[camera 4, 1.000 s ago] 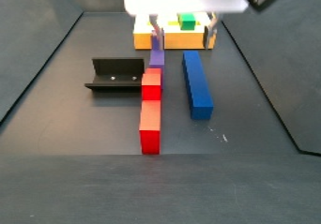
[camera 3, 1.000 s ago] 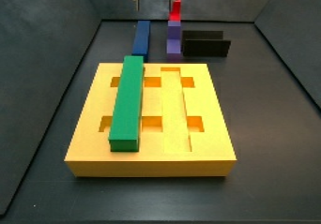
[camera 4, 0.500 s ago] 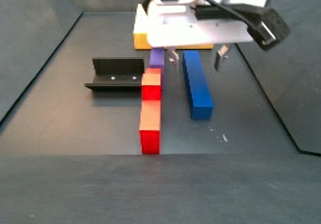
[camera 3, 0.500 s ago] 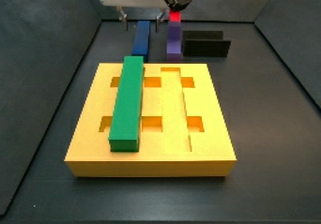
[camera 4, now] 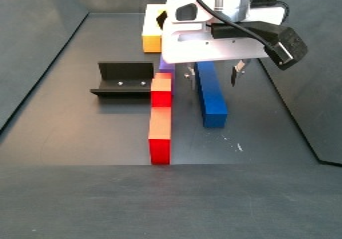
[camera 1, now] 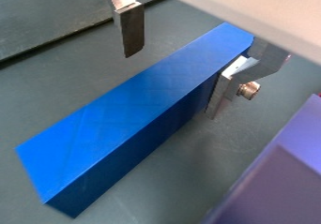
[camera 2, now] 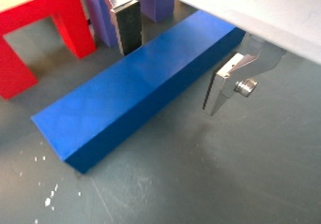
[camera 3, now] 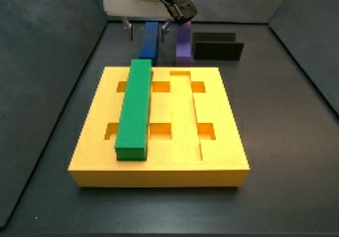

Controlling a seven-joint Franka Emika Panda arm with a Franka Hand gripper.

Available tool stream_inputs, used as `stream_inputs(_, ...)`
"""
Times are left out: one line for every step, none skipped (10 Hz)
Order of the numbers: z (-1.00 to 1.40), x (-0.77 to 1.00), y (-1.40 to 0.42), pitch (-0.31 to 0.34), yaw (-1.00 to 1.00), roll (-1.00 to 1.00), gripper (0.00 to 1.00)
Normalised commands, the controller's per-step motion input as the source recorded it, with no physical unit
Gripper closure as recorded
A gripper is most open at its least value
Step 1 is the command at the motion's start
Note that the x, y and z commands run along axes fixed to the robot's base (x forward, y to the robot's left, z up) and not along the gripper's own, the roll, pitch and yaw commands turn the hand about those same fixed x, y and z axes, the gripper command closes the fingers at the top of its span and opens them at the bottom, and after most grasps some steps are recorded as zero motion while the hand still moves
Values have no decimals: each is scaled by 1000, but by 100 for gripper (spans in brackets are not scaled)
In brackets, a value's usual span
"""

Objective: Pick up the blue object. Move up. Move to above the board. Insert the blue object.
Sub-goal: Pick up the blue object.

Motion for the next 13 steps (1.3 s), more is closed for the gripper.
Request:
stream_inputs(0,-57,109,0,-91,-100,0)
stream_inputs(0,-11,37,0,-66,-59,0)
stream_inputs(0,0,-57,0,0,17,0)
stream_inputs(-11,-31,-103,0,0,31,0)
stream_inputs(0,-54,-183,-11,-11,89,0)
stream_inputs(0,0,0,0,0,0,100)
stream_inputs(0,0,0,0,0,0,100)
stream_inputs(0,0,0,0,0,0,100)
stream_inputs(0,0,0,0,0,0,100)
stream_inputs(0,0,0,0,0,0,100)
stream_inputs(0,0,0,0,0,0,100)
stream_inputs(0,0,0,0,0,0,100)
stream_inputs(0,0,0,0,0,0,100)
